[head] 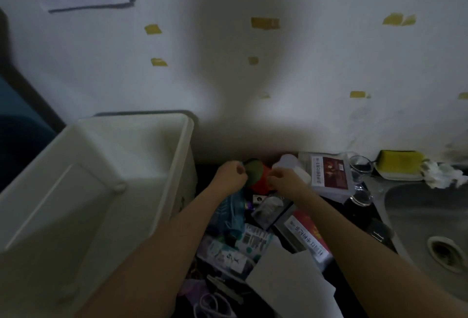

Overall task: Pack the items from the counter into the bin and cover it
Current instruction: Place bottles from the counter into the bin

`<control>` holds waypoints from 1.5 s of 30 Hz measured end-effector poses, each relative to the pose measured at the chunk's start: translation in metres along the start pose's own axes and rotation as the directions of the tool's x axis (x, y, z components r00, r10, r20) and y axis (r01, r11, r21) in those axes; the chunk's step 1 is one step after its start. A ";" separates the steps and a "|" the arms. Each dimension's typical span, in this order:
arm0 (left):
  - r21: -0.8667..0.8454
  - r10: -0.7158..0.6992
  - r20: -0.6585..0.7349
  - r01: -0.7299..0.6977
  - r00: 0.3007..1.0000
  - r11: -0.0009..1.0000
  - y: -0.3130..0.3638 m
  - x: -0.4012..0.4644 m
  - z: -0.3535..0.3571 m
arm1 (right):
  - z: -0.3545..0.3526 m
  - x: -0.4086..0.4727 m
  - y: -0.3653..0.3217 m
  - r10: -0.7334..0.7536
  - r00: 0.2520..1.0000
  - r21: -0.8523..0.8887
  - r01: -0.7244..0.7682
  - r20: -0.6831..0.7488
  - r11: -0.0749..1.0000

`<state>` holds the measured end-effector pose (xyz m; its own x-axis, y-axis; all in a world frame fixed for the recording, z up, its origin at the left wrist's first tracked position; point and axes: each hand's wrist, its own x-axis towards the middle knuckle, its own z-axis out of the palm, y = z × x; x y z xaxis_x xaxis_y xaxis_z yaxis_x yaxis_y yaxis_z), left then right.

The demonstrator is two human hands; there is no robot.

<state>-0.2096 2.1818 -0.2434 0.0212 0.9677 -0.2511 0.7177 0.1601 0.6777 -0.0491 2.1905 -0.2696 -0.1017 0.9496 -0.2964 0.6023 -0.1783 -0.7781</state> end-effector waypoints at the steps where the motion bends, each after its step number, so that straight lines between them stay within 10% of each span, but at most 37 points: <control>1: -0.015 -0.033 -0.012 0.033 0.999 0.999 -0.006 0.005 0.002 | 0.006 0.005 0.005 0.025 1.000 0.039 -0.025 0.014 0.999; 18: -0.128 -0.495 -0.010 0.490 0.869 0.862 -0.108 0.047 0.040 | 0.087 0.063 0.035 0.221 0.944 0.194 -0.271 0.245 0.943; 45: -0.476 -0.585 0.289 0.644 0.758 0.599 -0.121 0.040 0.046 | 0.090 0.062 0.024 0.228 0.931 0.244 -0.301 0.286 0.922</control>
<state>-0.2637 2.1922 -0.3668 -0.2032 0.5833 -0.7864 0.1119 0.8117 0.5732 -0.1123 2.2215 -0.3566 -0.1834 0.7695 -0.6118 0.3928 -0.5131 -0.7631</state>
